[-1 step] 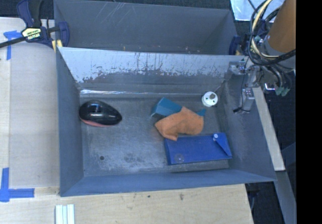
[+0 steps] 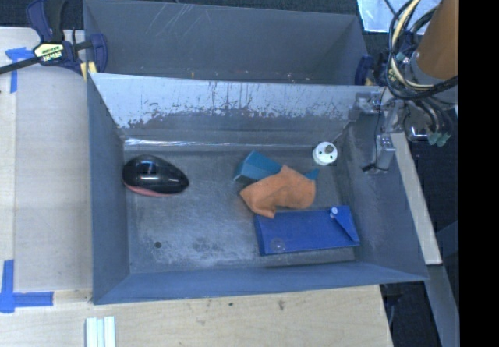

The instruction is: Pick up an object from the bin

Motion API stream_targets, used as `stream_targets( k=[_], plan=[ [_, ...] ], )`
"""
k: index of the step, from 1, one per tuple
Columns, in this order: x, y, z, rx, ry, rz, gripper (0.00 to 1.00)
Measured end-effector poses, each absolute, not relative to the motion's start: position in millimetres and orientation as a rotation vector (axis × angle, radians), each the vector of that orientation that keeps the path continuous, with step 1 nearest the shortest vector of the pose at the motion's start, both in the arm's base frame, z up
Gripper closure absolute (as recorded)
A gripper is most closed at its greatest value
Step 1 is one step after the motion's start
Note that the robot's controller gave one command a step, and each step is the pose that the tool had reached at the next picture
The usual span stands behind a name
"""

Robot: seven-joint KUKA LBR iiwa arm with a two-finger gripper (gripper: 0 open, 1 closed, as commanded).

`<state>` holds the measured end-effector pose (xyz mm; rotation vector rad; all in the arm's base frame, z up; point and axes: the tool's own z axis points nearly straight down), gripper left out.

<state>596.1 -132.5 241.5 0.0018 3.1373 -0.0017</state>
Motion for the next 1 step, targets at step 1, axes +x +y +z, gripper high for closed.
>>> stream_targets(
  k=[1],
  plan=[
    [601.9,-82.7,191.0,-0.058,3.131,-0.005,0.00]
  ],
)
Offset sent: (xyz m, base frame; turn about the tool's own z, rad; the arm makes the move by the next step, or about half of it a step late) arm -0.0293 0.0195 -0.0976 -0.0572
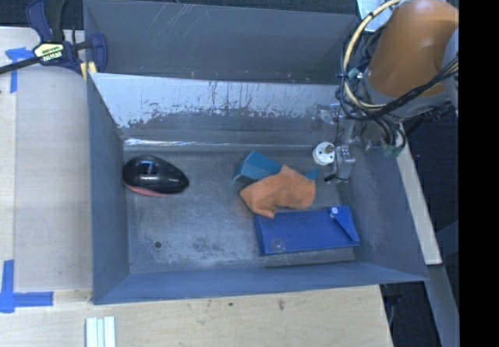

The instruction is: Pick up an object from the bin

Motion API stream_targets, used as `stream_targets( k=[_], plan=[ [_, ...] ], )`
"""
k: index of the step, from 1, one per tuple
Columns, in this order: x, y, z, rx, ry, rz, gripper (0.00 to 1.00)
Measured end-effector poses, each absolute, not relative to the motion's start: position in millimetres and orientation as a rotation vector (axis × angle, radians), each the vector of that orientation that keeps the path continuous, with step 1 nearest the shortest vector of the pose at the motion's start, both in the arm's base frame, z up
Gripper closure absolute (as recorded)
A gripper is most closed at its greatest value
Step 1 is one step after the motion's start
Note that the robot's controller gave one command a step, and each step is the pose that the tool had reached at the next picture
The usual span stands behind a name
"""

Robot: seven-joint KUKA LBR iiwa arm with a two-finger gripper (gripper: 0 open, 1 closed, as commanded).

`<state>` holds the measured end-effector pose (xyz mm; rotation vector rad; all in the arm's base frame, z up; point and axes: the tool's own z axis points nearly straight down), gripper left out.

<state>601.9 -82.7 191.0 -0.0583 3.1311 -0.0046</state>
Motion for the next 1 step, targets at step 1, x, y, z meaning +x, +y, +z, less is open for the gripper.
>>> stream_targets(
  k=[1],
  plan=[
    [583.7,-73.2,158.8,-0.095,3.139,0.007,0.00]
  ],
)
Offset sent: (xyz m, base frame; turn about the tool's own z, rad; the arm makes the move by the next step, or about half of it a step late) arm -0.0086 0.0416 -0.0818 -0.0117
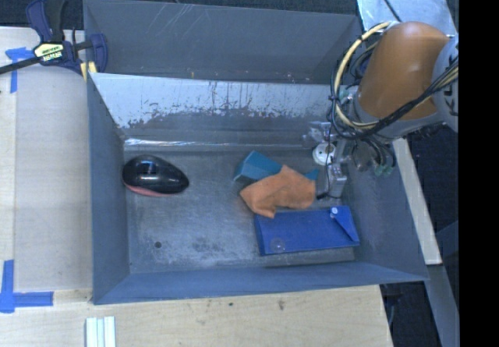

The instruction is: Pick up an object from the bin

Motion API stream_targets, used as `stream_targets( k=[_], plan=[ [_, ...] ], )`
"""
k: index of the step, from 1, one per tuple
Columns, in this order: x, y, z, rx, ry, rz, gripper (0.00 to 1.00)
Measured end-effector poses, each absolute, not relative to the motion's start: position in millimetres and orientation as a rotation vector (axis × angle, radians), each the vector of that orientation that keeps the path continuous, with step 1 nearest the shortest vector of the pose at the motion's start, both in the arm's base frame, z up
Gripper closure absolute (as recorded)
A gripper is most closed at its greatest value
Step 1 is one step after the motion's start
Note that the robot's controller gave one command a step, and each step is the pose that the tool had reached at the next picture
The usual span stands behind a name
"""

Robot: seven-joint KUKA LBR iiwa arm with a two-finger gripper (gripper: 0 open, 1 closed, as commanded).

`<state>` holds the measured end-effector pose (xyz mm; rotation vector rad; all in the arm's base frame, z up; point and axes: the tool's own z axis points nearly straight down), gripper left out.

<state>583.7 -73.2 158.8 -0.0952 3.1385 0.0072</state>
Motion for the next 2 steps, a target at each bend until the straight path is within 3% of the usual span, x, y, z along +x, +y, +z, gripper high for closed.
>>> stream_targets(
  k=[1,2],
  plan=[
    [590.3,-59.3,123.1,-0.070,3.137,-0.005,0.00],
    [594.0,-21.9,83.4,-0.429,3.098,-0.002,1.00]
  ],
)
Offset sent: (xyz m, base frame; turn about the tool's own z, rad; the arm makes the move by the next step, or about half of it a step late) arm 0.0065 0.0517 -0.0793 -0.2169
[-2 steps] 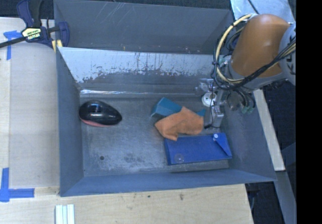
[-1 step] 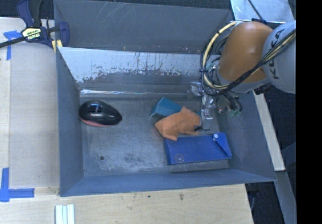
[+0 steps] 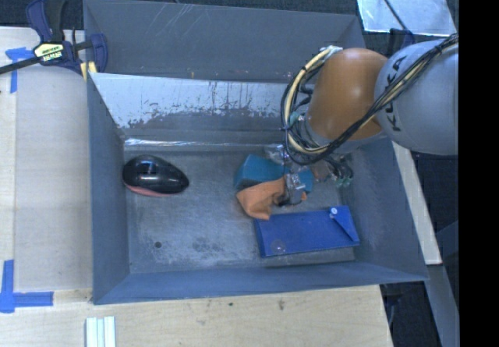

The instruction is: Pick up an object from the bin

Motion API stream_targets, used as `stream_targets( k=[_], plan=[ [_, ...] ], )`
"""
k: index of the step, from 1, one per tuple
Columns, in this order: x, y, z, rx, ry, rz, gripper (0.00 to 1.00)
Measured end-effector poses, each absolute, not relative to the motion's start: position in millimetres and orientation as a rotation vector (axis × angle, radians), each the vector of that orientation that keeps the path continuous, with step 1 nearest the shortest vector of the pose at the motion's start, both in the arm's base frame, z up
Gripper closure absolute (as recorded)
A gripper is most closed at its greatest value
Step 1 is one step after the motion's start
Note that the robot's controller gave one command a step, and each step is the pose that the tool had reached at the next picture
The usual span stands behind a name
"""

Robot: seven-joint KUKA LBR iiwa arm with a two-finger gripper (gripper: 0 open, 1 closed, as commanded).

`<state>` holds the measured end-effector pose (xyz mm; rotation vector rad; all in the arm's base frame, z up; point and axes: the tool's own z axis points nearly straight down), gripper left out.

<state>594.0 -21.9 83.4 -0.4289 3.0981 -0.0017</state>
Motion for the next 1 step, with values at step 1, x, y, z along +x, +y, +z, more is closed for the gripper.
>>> stream_targets(
  k=[1],
  plan=[
    [593.9,-21.8,83.3,-0.430,3.098,-0.002,1.00]
  ],
)
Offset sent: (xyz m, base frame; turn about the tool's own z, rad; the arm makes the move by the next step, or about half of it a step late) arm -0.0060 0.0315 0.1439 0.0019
